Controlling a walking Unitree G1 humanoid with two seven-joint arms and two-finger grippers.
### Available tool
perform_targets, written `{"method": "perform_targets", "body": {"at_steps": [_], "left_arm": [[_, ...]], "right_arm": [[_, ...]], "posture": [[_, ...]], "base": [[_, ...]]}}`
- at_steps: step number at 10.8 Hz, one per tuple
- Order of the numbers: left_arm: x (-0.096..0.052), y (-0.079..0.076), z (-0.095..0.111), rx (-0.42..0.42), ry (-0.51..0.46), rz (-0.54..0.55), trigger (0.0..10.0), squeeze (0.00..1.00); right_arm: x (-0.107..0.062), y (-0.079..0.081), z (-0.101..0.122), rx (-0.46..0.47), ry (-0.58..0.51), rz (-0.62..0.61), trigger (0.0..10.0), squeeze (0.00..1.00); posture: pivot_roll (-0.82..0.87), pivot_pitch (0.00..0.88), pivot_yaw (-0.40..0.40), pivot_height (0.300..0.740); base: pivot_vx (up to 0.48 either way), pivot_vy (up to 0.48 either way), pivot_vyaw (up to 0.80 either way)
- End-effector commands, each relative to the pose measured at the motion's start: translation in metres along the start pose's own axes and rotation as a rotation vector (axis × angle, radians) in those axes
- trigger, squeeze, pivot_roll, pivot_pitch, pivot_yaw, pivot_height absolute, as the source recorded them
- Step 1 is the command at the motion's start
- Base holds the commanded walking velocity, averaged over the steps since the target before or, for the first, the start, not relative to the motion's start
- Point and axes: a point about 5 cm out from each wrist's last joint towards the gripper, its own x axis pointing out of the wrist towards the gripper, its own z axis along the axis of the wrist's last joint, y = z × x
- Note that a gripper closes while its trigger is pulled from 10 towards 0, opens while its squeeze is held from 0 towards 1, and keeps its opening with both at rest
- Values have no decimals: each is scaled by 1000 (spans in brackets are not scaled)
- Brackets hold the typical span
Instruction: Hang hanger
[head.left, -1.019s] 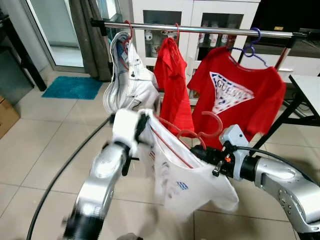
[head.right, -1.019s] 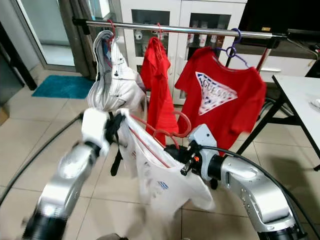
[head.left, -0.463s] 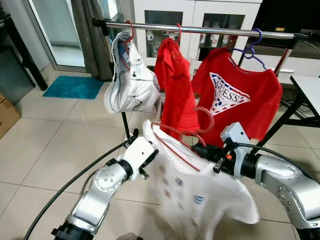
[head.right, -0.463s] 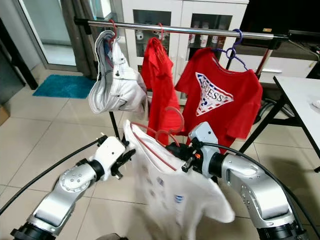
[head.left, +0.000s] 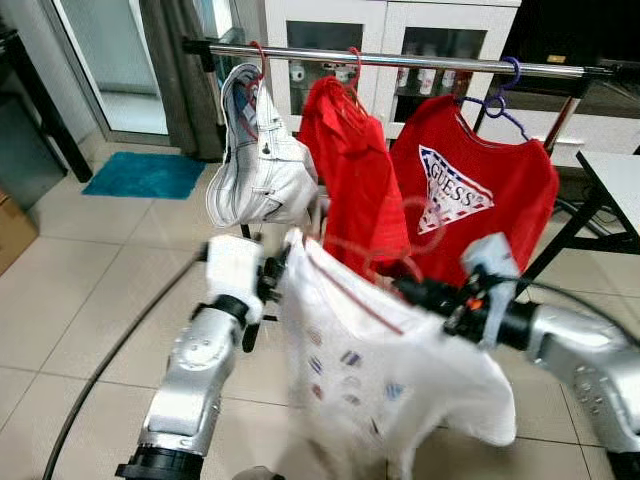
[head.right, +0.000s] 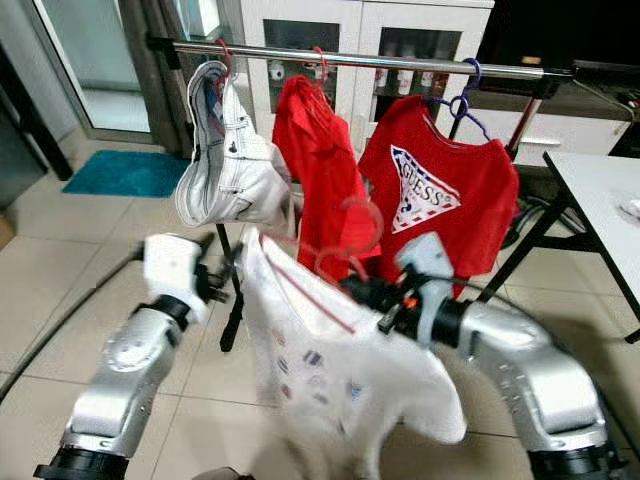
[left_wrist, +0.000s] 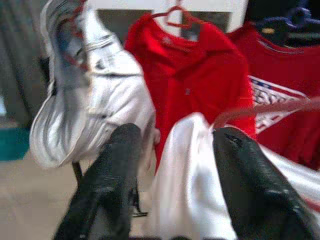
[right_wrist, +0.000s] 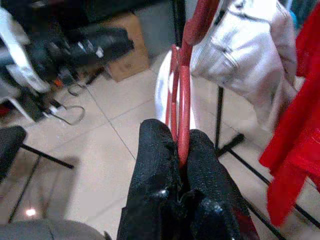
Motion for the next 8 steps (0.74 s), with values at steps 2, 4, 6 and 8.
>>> {"method": "perform_targets", "body": {"at_steps": [2, 4, 6, 8], "left_arm": [[2, -4, -5, -50, 30, 18, 10000, 0], [0, -21, -15, -64, 98, -54, 10000, 0], [2, -24, -26, -71, 173, -84, 10000, 0], [16, -18, -27, -62, 180, -97, 10000, 0]], "right_arm": [[-2, 0, 19, -11, -74, 40, 0, 0], [0, -1, 25, -8, -98, 52, 0, 0], [2, 3, 32, 6, -133, 93, 0, 0], [4, 6, 34, 9, -142, 118, 0, 0]], "posture": [[-71, 0, 6, 740], [-73, 0, 4, 740], [-68, 0, -3, 740], [-69, 0, -4, 740]], "base": [[0, 0, 0], [0, 0, 0], [0, 0, 0], [0, 0, 0]]}}
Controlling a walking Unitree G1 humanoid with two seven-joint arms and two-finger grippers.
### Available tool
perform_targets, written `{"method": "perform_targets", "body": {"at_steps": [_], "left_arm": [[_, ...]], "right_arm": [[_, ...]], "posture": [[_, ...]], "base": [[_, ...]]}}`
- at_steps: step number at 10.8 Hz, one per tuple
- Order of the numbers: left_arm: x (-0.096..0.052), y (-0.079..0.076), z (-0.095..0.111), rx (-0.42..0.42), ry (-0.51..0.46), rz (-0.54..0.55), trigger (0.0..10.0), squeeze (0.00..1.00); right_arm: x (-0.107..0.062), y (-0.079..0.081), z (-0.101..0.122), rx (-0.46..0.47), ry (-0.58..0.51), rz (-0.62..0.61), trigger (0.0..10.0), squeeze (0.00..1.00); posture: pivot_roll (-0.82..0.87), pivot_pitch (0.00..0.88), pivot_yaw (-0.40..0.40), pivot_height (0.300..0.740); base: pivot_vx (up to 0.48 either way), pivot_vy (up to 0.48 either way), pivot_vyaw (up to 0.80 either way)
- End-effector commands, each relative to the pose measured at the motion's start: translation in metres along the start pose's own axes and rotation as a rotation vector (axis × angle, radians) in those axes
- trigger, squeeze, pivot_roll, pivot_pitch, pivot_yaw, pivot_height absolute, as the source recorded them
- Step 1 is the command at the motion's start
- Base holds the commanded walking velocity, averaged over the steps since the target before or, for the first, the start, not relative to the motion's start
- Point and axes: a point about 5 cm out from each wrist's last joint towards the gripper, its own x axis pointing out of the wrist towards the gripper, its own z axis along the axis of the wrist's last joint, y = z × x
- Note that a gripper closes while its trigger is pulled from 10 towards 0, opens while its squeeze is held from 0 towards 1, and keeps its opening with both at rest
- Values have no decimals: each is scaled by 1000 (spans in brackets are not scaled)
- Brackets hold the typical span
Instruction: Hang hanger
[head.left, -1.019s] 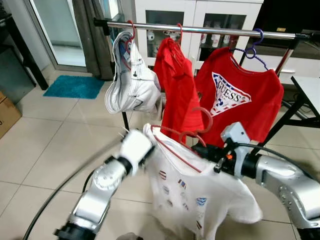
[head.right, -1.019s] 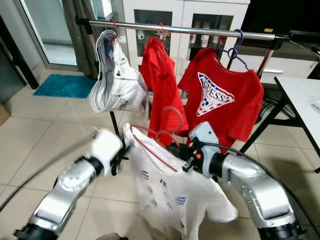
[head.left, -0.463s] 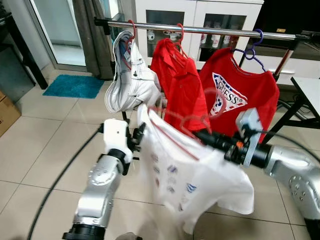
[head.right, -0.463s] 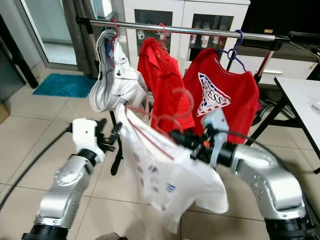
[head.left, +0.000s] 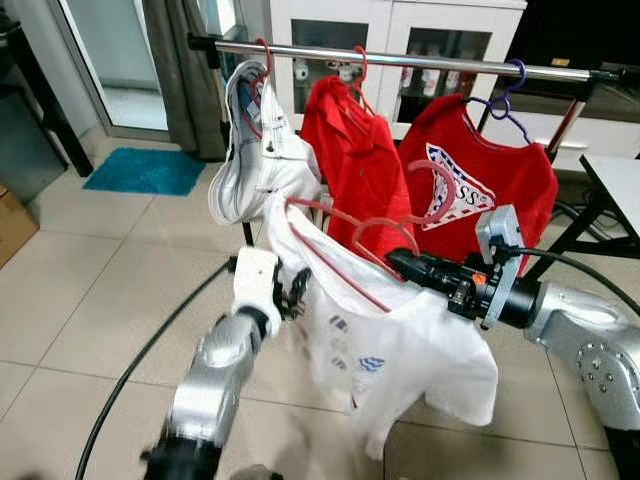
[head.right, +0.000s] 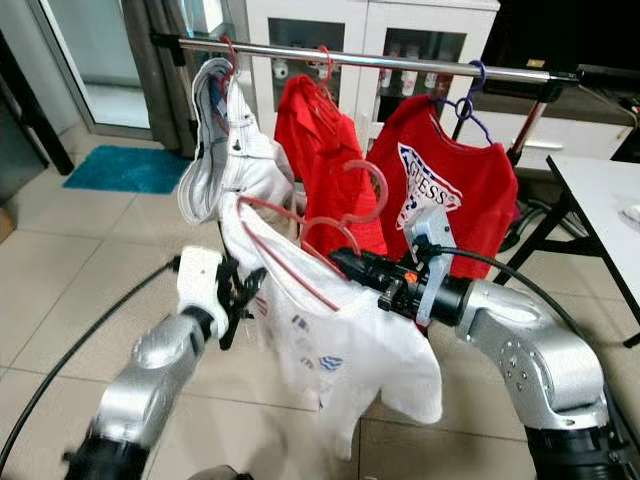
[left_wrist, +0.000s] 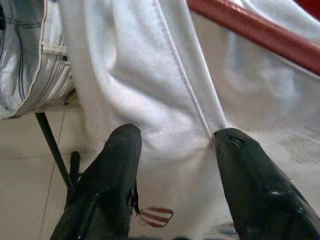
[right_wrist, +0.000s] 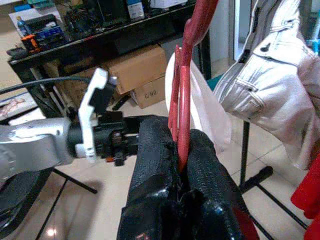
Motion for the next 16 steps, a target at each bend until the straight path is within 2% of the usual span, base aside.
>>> {"method": "perform_targets", "body": {"at_steps": [1, 2, 9, 12, 14, 16], "left_arm": [[2, 2, 0, -10, -4, -3, 4196, 0], [5, 2, 1, -8, -13, -28, 0, 0], [10, 11, 2, -3, -63, -43, 0, 0], [9, 25, 10, -10, -134, 53, 0, 0], [-1, 23, 19, 13, -228, 89, 0, 0], [-21, 20, 17, 59, -242, 201, 0, 0]], "right_arm": [[0, 4, 11, -29, -29, 30, 0, 0], [0, 5, 11, -28, -29, 33, 0, 0], [-4, 10, 11, -22, -44, 48, 0, 0], [-5, 7, 11, -13, -48, 21, 0, 0], [-6, -4, 8, -1, -45, -66, 0, 0], [-8, -9, 5, 8, -38, -105, 0, 0]], "posture": [[-69, 0, -4, 740], [-80, 0, 4, 740], [-93, 0, 21, 740], [-97, 0, 22, 740], [-96, 0, 23, 740], [-94, 0, 24, 740]], "base": [[0, 0, 0], [0, 0, 0], [0, 0, 0], [0, 0, 0], [0, 0, 0], [0, 0, 0]]}}
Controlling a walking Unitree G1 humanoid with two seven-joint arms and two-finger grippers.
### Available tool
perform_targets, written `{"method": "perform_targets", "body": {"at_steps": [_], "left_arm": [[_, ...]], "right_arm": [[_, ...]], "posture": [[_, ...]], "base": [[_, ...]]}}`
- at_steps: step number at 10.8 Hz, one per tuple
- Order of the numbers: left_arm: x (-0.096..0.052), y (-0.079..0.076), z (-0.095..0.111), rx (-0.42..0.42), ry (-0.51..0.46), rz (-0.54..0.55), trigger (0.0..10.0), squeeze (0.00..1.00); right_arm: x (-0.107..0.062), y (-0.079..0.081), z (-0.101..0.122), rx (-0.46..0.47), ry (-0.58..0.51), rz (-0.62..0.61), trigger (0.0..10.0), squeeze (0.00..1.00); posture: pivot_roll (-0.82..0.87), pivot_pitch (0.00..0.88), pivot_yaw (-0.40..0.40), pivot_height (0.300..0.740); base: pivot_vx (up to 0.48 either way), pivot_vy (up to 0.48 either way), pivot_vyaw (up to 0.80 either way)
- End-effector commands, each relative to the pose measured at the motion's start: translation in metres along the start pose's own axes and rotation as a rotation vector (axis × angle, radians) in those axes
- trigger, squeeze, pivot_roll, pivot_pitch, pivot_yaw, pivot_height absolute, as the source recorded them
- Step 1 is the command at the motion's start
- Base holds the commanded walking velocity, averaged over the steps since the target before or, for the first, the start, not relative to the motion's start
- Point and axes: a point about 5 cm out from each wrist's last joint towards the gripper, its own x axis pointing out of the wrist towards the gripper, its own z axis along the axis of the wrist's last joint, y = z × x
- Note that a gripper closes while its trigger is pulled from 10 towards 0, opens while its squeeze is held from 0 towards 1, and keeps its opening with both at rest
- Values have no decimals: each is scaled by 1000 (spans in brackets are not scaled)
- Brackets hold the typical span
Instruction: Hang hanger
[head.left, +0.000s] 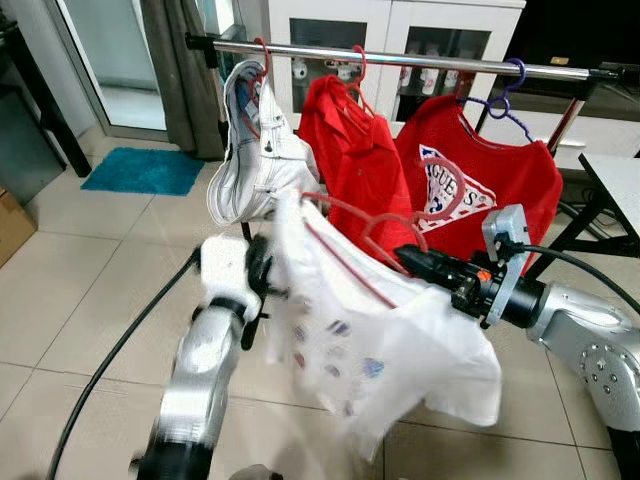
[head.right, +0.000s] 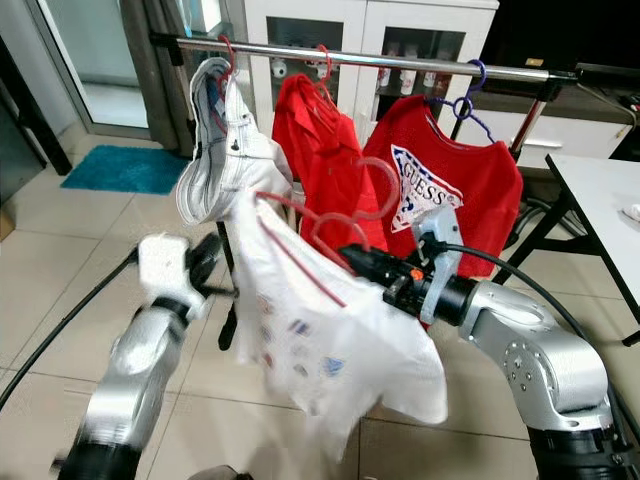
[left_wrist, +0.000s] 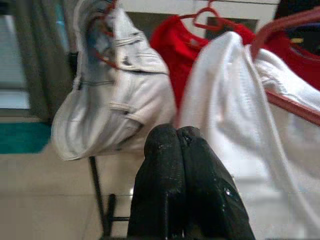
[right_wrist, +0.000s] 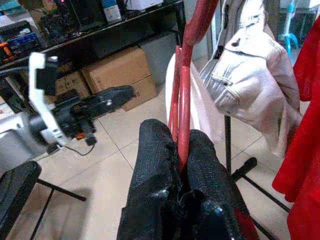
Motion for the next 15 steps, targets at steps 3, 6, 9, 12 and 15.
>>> {"method": "perform_targets", "body": {"at_steps": [3, 6, 9, 12, 15], "left_arm": [[-8, -17, -7, 68, 59, -53, 10000, 0], [6, -23, -9, 254, 51, -130, 10000, 1000], [14, -31, -4, 297, 5, -149, 10000, 1000], [20, -39, -1, 319, -32, -189, 10000, 1000], [24, -39, -2, 88, -32, -131, 10000, 0]], "right_arm": [[1, 4, 10, 10, -69, 36, 0, 0], [2, 8, 11, 4, -61, 96, 0, 0], [2, 10, 14, -6, -71, 108, 0, 0], [0, 11, 15, -11, -79, 114, 0, 0], [-1, 12, 15, -20, -75, 120, 0, 0]], "posture": [[-84, 0, 15, 740], [-88, 0, 15, 740], [-99, 0, 21, 740], [-106, 0, 27, 740], [-113, 0, 29, 740]], "base": [[0, 0, 0], [0, 0, 0], [0, 0, 0], [0, 0, 0], [0, 0, 0]]}}
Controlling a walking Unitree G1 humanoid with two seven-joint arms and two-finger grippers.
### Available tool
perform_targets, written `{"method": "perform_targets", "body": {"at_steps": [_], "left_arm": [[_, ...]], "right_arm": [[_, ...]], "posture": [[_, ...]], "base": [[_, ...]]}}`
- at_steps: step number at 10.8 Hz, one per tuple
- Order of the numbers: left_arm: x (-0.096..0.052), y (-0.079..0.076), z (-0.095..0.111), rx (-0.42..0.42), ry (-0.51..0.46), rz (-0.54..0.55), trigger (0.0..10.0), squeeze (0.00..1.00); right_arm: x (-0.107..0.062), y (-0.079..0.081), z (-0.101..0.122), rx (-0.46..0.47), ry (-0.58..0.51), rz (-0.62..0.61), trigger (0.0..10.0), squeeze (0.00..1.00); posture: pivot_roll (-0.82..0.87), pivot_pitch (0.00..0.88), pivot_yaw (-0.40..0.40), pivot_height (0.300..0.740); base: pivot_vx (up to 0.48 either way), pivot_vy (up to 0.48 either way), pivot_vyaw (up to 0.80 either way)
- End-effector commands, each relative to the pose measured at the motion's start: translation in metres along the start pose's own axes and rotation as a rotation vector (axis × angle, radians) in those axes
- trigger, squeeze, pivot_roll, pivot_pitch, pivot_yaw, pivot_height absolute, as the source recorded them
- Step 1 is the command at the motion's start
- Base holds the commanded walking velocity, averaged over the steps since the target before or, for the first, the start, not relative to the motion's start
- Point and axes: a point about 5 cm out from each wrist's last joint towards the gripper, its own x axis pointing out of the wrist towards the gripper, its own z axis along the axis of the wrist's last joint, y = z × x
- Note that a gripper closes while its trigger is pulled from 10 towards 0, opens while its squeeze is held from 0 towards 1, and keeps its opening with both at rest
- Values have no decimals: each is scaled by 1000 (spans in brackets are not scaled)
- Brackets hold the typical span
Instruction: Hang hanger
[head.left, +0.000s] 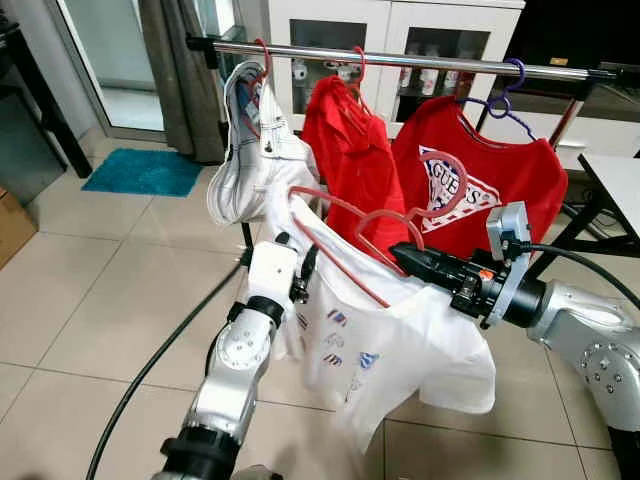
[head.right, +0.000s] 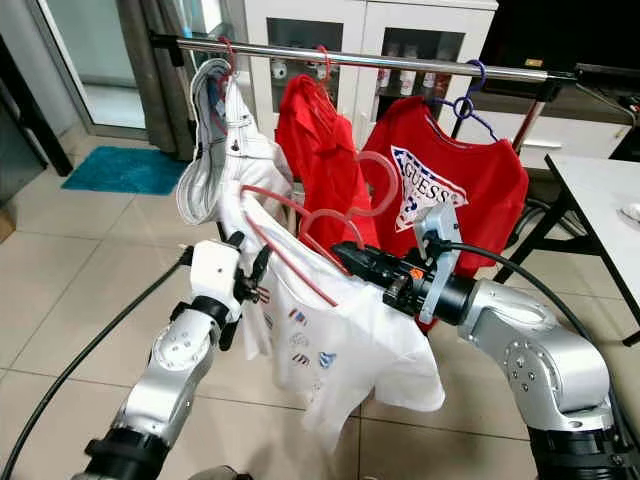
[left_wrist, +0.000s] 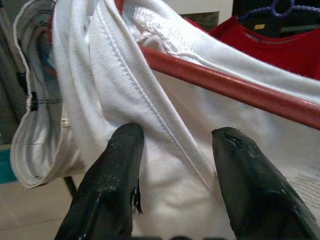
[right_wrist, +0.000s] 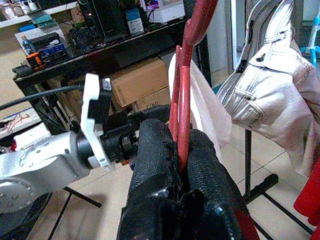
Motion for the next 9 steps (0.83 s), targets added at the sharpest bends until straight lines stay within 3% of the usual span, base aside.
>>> {"method": "perform_targets", "body": {"at_steps": [1, 5, 6, 7, 9], "left_arm": [[6, 3, 6, -12, -26, -15, 10000, 0], [18, 14, 3, 2, 16, -3, 10000, 0], [16, 18, 0, 9, 30, 44, 549, 0], [15, 21, -1, 12, 28, 67, 0, 0], [15, 22, 4, 43, -10, 53, 0, 0]], "right_arm": [[-2, 4, 9, -26, -29, 31, 0, 0], [-1, 8, 10, -27, -27, 56, 0, 0], [-1, 8, 10, -22, -30, 53, 0, 0], [-2, 8, 10, -17, -33, 50, 0, 0], [-3, 5, 9, -10, -31, 37, 0, 0]], "posture": [[-115, 0, 22, 740], [-124, 0, 23, 740], [-124, 0, 22, 740], [-120, 0, 18, 740], [-110, 0, 3, 740]], "base": [[0, 0, 0], [0, 0, 0], [0, 0, 0], [0, 0, 0], [0, 0, 0]]}}
